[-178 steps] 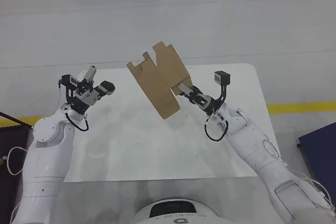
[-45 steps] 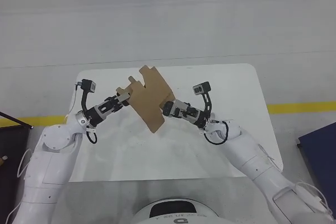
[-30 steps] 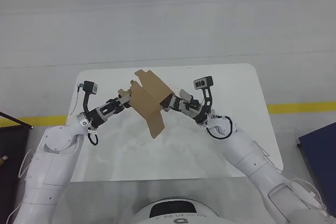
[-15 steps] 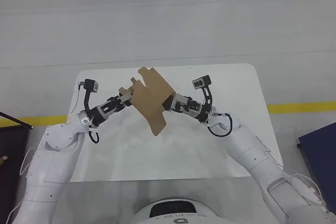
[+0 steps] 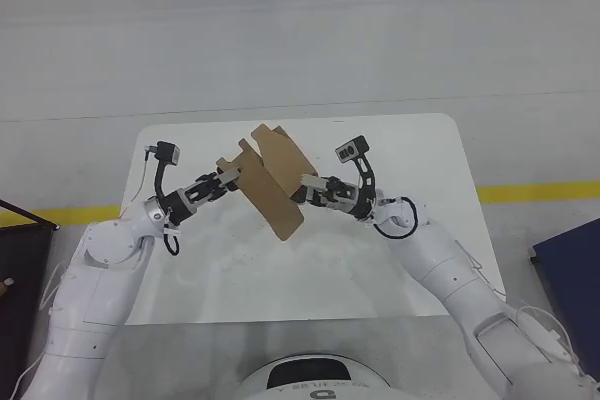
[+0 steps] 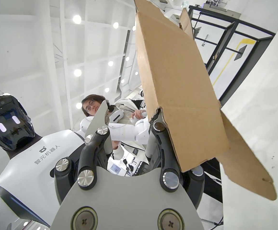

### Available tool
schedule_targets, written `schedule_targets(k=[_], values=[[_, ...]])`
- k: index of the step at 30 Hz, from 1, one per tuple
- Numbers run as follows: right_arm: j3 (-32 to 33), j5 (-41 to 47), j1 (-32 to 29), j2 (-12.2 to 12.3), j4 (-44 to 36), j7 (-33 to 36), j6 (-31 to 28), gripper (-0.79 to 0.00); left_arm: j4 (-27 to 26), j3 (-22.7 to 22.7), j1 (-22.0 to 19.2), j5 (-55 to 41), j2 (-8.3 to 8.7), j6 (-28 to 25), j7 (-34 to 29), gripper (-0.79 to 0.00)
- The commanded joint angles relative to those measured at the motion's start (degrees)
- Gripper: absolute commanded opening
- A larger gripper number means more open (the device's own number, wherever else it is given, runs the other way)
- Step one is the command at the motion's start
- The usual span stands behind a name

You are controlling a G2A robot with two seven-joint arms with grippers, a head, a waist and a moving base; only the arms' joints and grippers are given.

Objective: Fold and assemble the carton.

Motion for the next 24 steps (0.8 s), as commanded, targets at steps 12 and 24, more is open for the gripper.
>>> schedule_targets(k=[12, 24], values=[[-0.26, -3.57, 1.8, -1.55, 3.89, -7.6, -3.64, -0.511, -0.07, 0.83, -0.35, 0.03, -0.14, -0.47, 1.3, -0.785], [-0.76, -2.35, 2.73, -2.76, 4.97, -5.56, -3.04, -0.785, 0.23, 0.99, -0.49, 0.98, -0.19, -0.17, 3.1, -0.785]])
